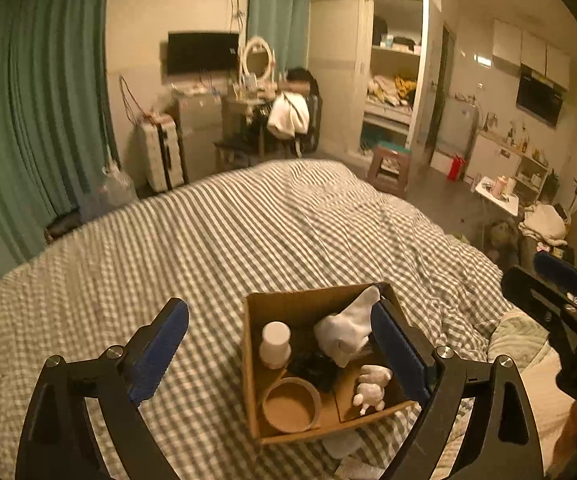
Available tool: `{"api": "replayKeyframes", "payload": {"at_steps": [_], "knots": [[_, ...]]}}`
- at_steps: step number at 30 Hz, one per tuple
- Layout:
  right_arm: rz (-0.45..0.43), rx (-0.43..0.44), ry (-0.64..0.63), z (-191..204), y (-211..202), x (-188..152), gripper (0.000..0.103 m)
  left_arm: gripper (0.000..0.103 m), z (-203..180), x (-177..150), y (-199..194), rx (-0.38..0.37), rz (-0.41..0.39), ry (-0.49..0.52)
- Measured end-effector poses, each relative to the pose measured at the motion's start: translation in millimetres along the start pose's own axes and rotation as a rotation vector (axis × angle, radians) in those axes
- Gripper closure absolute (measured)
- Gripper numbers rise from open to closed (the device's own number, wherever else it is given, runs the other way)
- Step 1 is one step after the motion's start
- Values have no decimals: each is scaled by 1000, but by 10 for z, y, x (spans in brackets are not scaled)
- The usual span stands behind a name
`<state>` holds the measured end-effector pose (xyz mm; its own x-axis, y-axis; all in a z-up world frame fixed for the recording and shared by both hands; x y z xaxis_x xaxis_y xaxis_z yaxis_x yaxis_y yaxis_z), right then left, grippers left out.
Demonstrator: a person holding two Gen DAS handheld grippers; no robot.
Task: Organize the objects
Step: 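Open both tools to drop the bottle and sock into the box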
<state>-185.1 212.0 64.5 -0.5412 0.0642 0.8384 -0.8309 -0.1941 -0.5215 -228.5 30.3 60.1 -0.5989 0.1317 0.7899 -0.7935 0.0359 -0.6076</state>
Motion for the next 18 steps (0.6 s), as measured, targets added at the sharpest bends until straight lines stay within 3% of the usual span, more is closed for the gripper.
{"api": "replayKeyframes", "payload": {"at_steps": [8, 12, 15, 18], "knots": [[-54, 1, -67, 396, -758, -82, 23, 1, 290, -234, -736, 66, -85, -18], [-27, 10, -82, 468, -903, -367, 20, 0, 403, -541, -798, 132, -54, -56], [13, 10, -69, 408, -871, -673, 20, 0, 576, -856, -765, 243, -23, -143], [49, 29, -41, 339, -813, -992, 20, 0, 663, -1181, -626, 223, 21, -226]]}}
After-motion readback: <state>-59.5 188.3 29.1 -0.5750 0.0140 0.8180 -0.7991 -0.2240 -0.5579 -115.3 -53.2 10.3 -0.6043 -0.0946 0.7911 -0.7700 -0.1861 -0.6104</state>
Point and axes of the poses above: each gripper's, at about its wrist camera, not at the fingertips, and y roughly the way its jaws point, z to its left, x to its top, the point moved 6 cm from there along y, roughly the way its jaws point, and after that the axes turned 10 degrees about x, right-handed, at the moved point
